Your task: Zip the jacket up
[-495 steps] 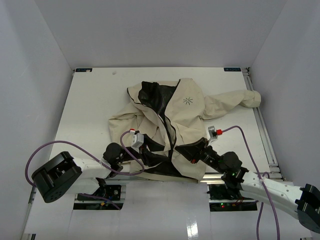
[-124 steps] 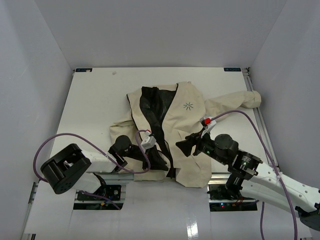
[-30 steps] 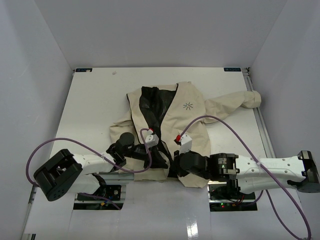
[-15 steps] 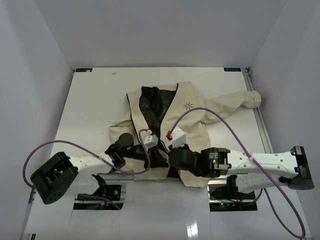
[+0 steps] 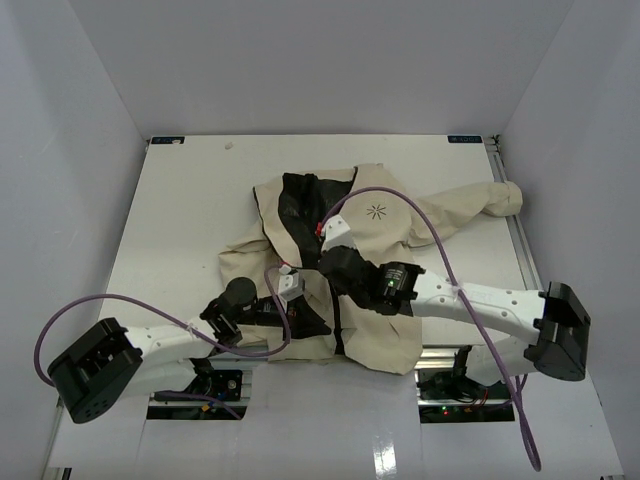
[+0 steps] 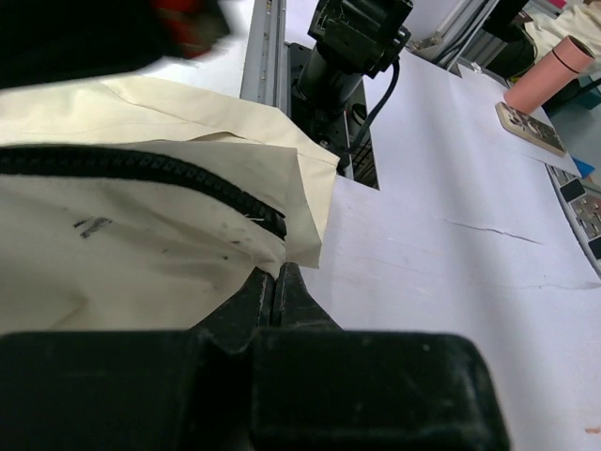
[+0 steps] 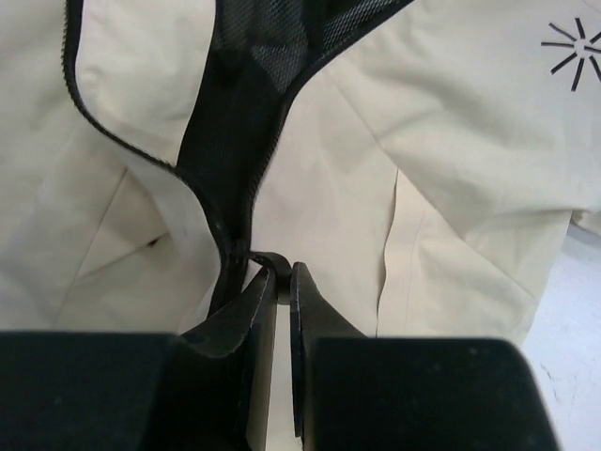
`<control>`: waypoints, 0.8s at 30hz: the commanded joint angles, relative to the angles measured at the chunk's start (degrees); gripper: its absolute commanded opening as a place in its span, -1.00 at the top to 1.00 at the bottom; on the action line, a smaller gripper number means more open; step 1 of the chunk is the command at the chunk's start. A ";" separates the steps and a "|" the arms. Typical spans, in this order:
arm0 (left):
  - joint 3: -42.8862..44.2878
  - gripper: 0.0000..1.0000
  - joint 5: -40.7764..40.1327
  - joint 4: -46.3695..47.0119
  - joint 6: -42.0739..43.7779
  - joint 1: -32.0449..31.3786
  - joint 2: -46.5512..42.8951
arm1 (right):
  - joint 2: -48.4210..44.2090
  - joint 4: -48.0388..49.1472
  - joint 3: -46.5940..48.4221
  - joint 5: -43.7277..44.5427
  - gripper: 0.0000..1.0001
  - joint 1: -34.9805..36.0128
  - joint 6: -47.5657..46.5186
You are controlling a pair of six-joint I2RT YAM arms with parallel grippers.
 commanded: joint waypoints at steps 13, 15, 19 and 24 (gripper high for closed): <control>-3.18 1.00 -17.39 -3.77 -2.88 -2.66 -3.40 | 33.43 27.71 33.11 -8.62 0.85 -26.78 -17.08; -3.23 1.00 -20.75 -4.32 -2.98 -3.19 -1.49 | 36.91 27.84 36.80 -9.09 0.85 -28.67 -17.75; -7.54 1.00 -27.70 2.93 -4.77 -4.48 0.18 | 43.43 27.94 45.52 -11.20 0.85 -32.35 -20.33; -10.37 1.00 -35.54 8.25 -5.42 -8.10 3.51 | 49.53 30.08 53.49 -13.02 0.85 -36.76 -21.12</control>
